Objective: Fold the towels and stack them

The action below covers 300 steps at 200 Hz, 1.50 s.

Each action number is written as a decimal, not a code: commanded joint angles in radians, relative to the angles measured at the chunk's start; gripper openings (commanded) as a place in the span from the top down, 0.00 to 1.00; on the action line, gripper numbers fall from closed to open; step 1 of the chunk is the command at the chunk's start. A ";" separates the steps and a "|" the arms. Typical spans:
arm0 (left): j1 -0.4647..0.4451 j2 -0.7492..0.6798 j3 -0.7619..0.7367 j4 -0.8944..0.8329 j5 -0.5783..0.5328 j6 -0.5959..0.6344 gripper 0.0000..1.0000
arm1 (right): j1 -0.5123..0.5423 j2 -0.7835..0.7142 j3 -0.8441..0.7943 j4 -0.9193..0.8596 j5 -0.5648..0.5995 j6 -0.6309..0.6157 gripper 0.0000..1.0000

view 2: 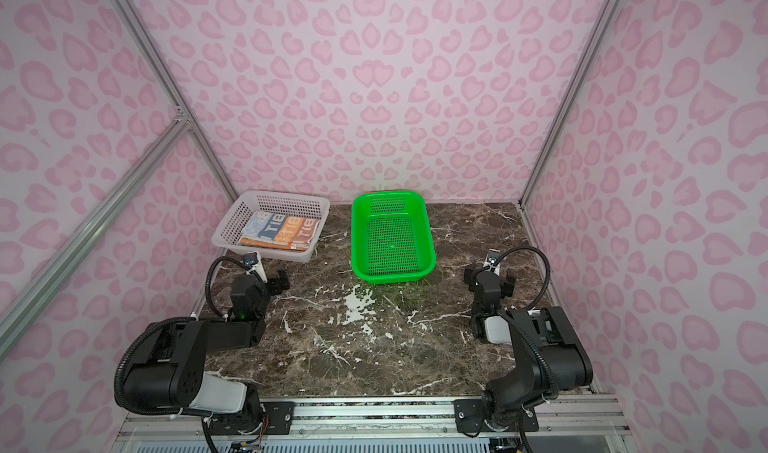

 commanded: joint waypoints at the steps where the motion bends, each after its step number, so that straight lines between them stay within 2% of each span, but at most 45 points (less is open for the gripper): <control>1: -0.002 0.002 0.008 0.034 -0.007 0.007 0.02 | 0.000 0.000 0.003 0.006 0.000 0.009 0.00; 60: 0.001 -0.002 0.006 0.036 -0.005 0.007 0.02 | 0.002 -0.004 -0.006 0.019 -0.005 0.003 0.00; 81: 0.001 -0.002 0.006 0.036 -0.005 0.007 0.02 | 0.004 -0.059 -0.060 0.078 -0.109 -0.039 0.00; 97: 0.001 -0.002 0.006 0.036 -0.003 0.007 0.02 | 0.004 -0.111 -0.059 0.016 -0.203 -0.075 0.00; 120: 0.001 0.000 0.006 0.036 -0.005 0.007 0.02 | -0.006 0.002 0.015 -0.009 -0.186 -0.057 0.00; 138: 0.001 -0.002 0.006 0.036 -0.003 0.007 0.02 | -0.070 0.013 0.008 0.019 -0.294 -0.020 0.00; 157: 0.001 -0.001 0.006 0.036 -0.004 0.007 0.02 | -0.067 -0.001 0.026 -0.047 -0.290 -0.029 0.00; 300: 0.002 0.001 0.009 0.032 -0.003 0.007 0.02 | -0.067 0.011 0.009 0.009 -0.295 -0.032 0.00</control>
